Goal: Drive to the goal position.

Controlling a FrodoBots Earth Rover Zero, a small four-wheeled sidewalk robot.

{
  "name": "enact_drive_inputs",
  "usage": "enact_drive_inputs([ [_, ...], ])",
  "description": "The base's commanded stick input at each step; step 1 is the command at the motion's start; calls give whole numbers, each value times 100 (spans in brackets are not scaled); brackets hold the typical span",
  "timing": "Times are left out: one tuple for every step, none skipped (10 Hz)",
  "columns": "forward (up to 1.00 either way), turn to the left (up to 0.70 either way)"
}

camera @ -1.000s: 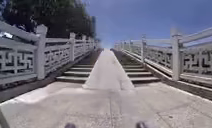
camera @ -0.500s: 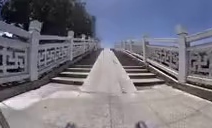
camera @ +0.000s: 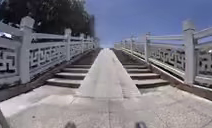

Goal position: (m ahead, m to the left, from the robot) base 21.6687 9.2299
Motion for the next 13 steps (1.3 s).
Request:
enact_drive_inputs([
  [45,0],
  [45,0],
  [45,0],
  [45,0],
  [45,0],
  [45,0],
  [45,0],
  [45,0],
  [45,0],
  [45,0],
  [45,0],
  [45,0],
  [45,0],
])
